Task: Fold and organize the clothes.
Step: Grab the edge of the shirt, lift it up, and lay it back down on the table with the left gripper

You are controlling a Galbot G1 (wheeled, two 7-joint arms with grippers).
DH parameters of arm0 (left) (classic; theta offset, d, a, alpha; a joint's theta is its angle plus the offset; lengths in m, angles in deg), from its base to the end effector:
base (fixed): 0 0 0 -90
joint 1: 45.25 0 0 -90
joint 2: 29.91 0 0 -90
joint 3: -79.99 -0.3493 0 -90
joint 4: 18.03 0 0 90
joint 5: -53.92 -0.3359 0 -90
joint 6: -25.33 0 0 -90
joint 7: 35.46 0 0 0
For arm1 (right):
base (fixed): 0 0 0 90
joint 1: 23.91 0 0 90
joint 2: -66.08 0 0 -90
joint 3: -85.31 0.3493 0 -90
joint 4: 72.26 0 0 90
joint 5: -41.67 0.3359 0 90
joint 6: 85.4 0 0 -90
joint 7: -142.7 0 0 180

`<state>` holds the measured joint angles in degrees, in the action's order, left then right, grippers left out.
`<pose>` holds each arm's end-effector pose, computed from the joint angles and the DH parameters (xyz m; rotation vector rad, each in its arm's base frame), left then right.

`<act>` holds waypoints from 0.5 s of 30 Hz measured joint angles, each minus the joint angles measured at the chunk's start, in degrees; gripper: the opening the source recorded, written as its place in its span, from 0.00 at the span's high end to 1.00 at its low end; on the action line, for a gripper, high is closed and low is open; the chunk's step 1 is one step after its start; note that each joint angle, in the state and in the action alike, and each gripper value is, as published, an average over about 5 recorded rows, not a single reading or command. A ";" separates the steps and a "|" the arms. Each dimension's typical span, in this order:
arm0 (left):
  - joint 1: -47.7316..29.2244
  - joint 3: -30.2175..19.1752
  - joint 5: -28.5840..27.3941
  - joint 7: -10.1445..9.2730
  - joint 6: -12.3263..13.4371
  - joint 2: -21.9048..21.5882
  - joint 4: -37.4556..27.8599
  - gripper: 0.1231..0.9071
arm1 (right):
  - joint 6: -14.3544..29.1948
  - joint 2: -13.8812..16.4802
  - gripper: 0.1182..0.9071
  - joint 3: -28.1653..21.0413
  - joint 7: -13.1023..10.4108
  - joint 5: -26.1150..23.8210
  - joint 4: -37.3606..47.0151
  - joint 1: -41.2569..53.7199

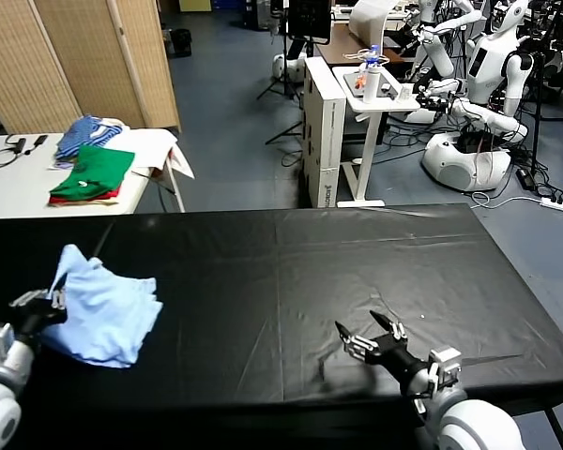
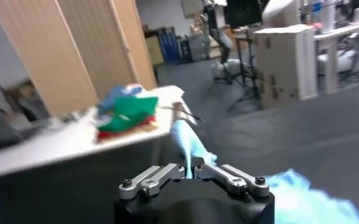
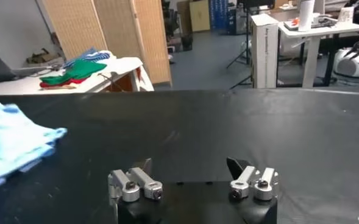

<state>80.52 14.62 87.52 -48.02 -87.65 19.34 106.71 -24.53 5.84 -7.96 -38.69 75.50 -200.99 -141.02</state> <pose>0.1776 0.1902 -0.1828 0.2325 -2.8429 -0.3906 0.1744 -0.0561 -0.2333 0.5193 -2.6694 -0.1028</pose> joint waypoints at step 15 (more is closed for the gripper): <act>-7.11 -22.77 12.38 -7.37 -2.83 15.85 7.58 0.93 | 0.02 -0.59 0.00 1.69 -0.10 -1.64 -1.78 -3.17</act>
<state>73.41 -8.15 99.90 -55.38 -90.48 35.18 114.29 -24.51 5.24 -6.27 -38.79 73.86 -202.78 -144.19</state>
